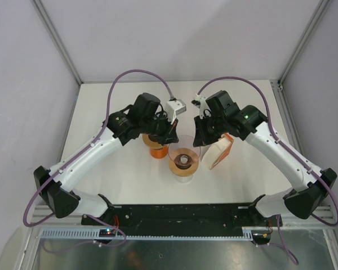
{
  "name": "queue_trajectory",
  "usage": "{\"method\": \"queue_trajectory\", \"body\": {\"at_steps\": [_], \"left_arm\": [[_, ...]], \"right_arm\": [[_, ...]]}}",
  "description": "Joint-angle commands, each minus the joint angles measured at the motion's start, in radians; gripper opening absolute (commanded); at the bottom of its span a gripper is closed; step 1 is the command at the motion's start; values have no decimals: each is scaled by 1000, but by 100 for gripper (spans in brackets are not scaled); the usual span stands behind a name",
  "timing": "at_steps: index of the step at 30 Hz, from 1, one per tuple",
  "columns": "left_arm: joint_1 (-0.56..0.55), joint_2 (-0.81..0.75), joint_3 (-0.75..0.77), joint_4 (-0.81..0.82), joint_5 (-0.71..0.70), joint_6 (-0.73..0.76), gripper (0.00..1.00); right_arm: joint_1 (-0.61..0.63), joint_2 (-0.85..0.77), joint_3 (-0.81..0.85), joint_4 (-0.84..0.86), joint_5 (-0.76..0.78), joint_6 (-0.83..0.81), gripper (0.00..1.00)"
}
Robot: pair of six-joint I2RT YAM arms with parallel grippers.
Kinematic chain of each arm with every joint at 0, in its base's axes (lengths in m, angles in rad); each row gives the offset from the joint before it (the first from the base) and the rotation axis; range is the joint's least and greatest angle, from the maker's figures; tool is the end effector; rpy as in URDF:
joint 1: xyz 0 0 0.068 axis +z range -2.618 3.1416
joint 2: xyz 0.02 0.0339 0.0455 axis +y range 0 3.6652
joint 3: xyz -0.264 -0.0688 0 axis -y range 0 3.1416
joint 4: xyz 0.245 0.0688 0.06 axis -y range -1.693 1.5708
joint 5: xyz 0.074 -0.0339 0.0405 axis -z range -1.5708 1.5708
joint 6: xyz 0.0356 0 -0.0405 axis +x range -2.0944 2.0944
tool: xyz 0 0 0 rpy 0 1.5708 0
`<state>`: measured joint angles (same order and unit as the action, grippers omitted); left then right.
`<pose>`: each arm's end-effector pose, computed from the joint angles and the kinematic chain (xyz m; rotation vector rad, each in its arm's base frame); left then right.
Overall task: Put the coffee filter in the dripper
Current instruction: Place the coffee dripper in the dripper holder.
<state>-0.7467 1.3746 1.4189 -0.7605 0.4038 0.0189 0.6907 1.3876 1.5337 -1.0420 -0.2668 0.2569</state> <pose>0.2042 -0.2080 0.3732 1.0809 2.0980 -0.8303 0.2046 0.1813 0.3835 -0.6704 2.4805 0.7174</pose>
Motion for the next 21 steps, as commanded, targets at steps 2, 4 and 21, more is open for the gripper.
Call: {"method": "queue_trajectory", "body": {"at_steps": [2, 4, 21], "left_arm": [[-16, -12, -17, -10, 86, 42, 0], [-16, -14, -21, -10, 84, 44, 0], [-14, 2, -81, -11, 37, 61, 0]], "right_arm": [[-17, 10, 6, 66, -30, -24, 0], [-22, 16, 6, 66, -42, -27, 0], [-43, 60, 11, 67, -63, -45, 0]]}}
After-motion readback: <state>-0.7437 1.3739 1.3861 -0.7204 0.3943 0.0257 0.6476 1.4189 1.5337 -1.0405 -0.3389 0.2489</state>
